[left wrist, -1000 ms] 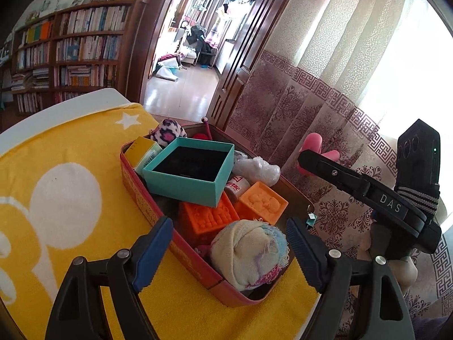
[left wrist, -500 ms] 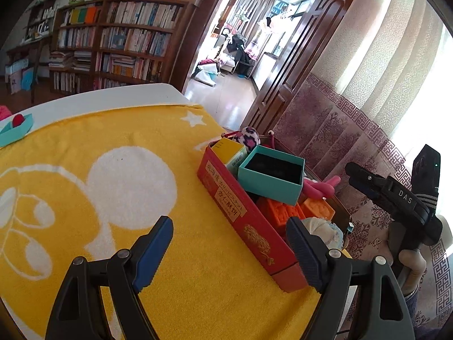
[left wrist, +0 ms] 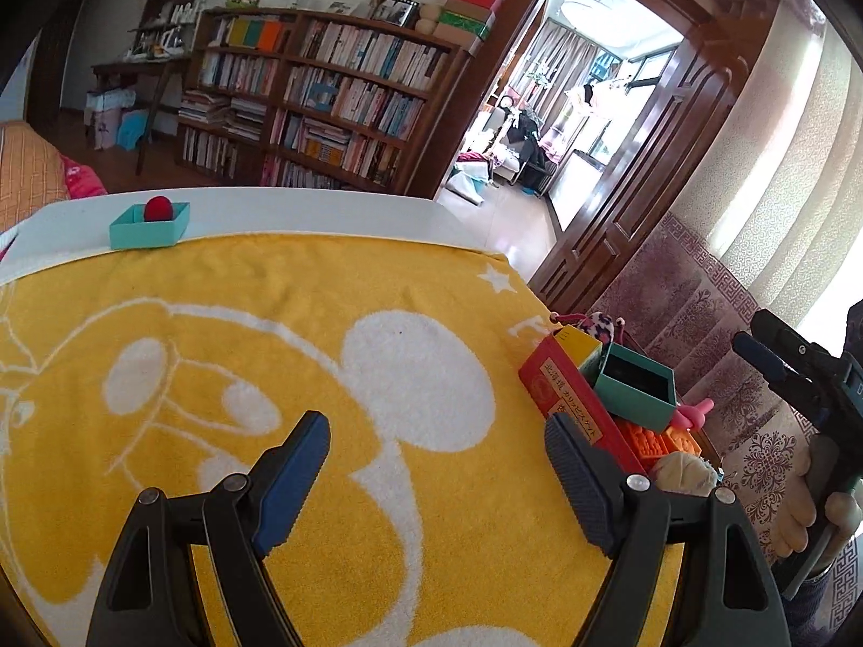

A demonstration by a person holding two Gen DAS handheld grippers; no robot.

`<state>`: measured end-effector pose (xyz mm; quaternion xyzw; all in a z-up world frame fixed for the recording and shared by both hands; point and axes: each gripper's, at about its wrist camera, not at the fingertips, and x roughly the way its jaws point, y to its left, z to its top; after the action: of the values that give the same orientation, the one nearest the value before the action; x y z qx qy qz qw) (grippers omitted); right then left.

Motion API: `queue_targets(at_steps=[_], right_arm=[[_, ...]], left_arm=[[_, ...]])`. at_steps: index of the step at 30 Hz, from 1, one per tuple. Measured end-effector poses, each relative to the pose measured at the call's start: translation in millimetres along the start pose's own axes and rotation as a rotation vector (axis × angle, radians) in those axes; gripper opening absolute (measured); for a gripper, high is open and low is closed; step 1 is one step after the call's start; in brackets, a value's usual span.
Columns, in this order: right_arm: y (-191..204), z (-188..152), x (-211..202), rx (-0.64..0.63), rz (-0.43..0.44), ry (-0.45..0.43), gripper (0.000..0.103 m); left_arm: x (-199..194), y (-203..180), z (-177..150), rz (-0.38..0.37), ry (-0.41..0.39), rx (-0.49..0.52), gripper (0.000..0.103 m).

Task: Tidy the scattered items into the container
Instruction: 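Move both grippers back over the teal tray holding the red ball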

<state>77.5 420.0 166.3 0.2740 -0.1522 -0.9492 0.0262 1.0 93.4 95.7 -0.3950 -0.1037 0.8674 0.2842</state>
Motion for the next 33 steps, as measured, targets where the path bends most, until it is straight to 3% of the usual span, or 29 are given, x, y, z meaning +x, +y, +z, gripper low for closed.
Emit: queue_targets(at_steps=[6, 12, 20, 33], right_arm=[[62, 13, 38, -0.096, 0.092, 0.061, 0.077], [127, 26, 89, -0.169, 0.194, 0.182, 0.077], [214, 41, 185, -0.215, 0.300, 0.358, 0.076], [294, 43, 360, -0.185, 0.324, 0.556, 0.073]], left_arm=[[-30, 72, 12, 0.109, -0.052, -0.098, 0.084], [-47, 140, 27, 0.200, -0.088, -0.177, 0.084], [-42, 203, 48, 0.295, -0.094, -0.196, 0.084], [-6, 288, 81, 0.364, -0.077, -0.246, 0.084]])
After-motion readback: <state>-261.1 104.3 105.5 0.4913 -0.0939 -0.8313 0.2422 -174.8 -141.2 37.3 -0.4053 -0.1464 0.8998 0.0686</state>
